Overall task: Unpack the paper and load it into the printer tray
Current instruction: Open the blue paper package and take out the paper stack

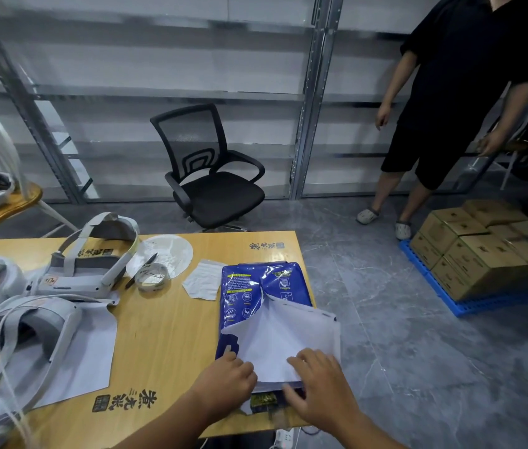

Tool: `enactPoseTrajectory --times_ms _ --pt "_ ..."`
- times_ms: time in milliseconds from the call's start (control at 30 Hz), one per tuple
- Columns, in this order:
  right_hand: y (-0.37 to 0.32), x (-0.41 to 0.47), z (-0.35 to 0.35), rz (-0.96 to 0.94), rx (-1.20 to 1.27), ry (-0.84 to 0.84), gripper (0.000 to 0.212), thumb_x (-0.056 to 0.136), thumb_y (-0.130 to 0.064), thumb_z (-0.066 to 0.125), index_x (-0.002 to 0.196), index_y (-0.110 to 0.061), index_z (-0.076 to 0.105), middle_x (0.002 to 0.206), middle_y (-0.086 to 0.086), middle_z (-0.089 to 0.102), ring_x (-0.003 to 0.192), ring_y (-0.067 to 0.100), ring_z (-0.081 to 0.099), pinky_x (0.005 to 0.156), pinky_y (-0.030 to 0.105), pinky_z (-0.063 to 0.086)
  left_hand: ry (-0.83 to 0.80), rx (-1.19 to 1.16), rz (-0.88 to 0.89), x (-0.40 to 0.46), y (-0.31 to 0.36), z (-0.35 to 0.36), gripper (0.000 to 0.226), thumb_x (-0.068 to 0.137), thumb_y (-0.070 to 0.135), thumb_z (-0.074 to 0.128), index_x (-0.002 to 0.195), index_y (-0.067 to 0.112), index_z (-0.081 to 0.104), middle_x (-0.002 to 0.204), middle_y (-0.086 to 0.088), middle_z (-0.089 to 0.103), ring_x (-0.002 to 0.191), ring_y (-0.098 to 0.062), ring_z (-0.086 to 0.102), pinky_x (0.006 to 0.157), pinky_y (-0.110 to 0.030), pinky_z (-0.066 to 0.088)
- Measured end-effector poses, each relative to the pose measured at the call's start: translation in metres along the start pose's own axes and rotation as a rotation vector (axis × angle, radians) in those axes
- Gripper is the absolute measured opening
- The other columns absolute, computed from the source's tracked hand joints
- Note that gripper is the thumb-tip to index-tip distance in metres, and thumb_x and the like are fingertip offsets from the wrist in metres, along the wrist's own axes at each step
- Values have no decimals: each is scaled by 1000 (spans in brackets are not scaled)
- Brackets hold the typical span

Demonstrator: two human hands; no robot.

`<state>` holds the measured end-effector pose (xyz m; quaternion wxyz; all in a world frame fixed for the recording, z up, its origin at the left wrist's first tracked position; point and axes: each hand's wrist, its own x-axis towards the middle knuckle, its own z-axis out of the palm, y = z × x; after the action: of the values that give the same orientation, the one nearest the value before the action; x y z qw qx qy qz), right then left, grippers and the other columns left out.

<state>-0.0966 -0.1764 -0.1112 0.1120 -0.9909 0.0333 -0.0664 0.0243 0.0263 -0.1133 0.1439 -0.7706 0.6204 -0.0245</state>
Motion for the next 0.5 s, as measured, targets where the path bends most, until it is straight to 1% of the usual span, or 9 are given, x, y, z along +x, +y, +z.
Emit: enactPoseTrajectory --times_ms 67,167,200,233,267,333,400,467,500 --pt "3 -5 -3 207 102 25 41 81 -49 51 112 -24 60 104 -4 59 95 17 56 82 34 49 109 3 -14 -8 11 -1 19 67 26 78 64 21 59 58 4 57 48 -16 53 66 -33 57" --pt "6 -7 -8 458 132 -42 40 90 -46 46 118 -19 56 117 3 52 111 22 51 90 33 47 325 -32 -18 -19 30 -4 21 69 18 72 57 19 54 53 2 51 45 -16 46 77 -37 59" --pt "6 -7 -8 514 139 -74 39 91 -46 46 119 -19 53 121 5 49 114 22 49 91 33 46 365 -53 -15 -22 36 -3 23 71 16 69 57 19 52 53 2 48 45 -15 43 75 -34 59" --pt "6 -8 -9 563 158 -106 39 91 -46 45 118 -18 51 122 6 47 116 23 48 91 33 45 388 -70 -13 -24 41 -2 24 74 16 66 57 19 49 54 3 47 46 -15 42 67 -29 56" --pt "4 -9 -10 602 178 -131 38 91 -45 46 116 -17 50 121 7 46 115 25 49 90 35 46 403 -75 -14 -26 46 -1 26 78 17 62 58 20 46 55 3 46 46 -14 41 58 -26 50" --pt "1 -11 -9 663 223 -175 37 90 -45 49 111 -15 48 117 9 48 109 29 53 85 38 48 426 -100 -23 -31 54 4 27 86 19 50 59 20 43 56 4 45 46 -14 40 50 -24 41" --pt "-3 -14 -11 746 311 -192 38 89 -43 52 111 -13 45 117 11 51 106 31 57 83 37 47 432 -74 -28 -36 60 8 29 89 19 43 61 21 44 58 6 45 46 -12 40 49 -21 41" --pt "-3 -19 -13 824 408 -177 32 89 -38 55 106 -13 44 116 12 57 105 31 59 81 35 46 396 -64 -37 -44 62 13 30 93 21 36 66 26 47 63 12 49 49 -7 44 53 -18 39" --pt "-1 -20 -14 841 436 -187 28 89 -36 54 102 -14 45 115 11 60 104 30 59 81 34 46 399 -108 -68 -49 61 13 28 94 23 37 70 29 49 68 16 52 54 -4 47 56 -17 39"
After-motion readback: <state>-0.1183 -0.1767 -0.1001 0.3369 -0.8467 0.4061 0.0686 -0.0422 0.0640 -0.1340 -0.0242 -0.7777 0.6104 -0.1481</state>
